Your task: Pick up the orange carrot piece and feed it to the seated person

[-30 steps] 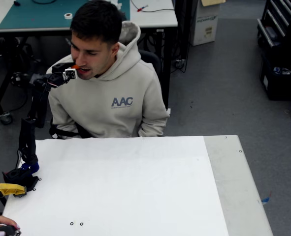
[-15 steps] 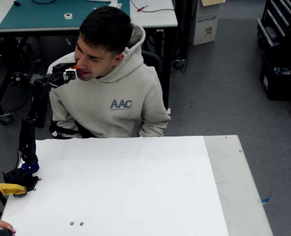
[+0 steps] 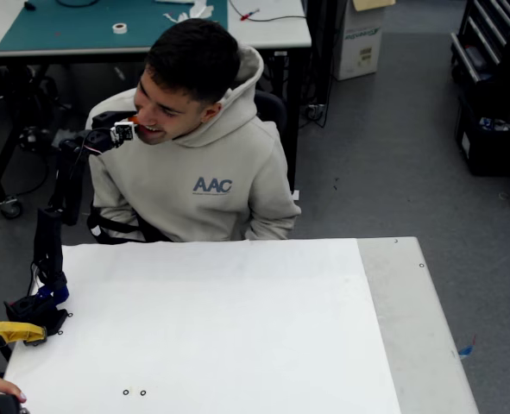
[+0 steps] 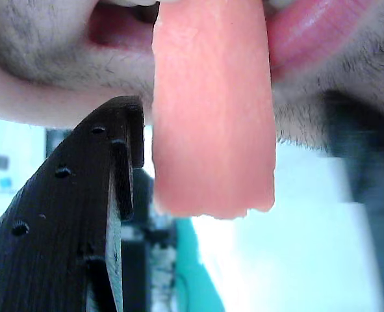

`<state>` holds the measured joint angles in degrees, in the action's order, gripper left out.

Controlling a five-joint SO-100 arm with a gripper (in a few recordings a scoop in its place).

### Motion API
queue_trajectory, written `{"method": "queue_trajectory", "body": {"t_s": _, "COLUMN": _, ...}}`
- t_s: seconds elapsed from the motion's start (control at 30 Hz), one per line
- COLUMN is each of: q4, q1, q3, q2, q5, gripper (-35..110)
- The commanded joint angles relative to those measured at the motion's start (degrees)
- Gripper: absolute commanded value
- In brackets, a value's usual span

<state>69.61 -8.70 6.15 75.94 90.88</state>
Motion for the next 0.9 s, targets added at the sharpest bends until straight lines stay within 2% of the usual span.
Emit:
{"method": "queue_trajectory", "body": {"t_s": 0.0, "q4": -0.1, "q1": 0.3, "q3": -1.5, "q2": 5.0, "q5": 0.5, "gripper": 43}}
{"method": "queue_trajectory", "body": {"t_s": 0.3, "q4": -0.1, "q1": 0.9, "q3": -1.7, "q2": 7.4, "q5": 0.6, "gripper": 58}}
{"method": "queue_trajectory", "body": {"t_s": 0.87, "q4": 0.0, "q1": 1.1, "q3": -1.1, "q2": 15.4, "q5": 0.5, "gripper": 59}}
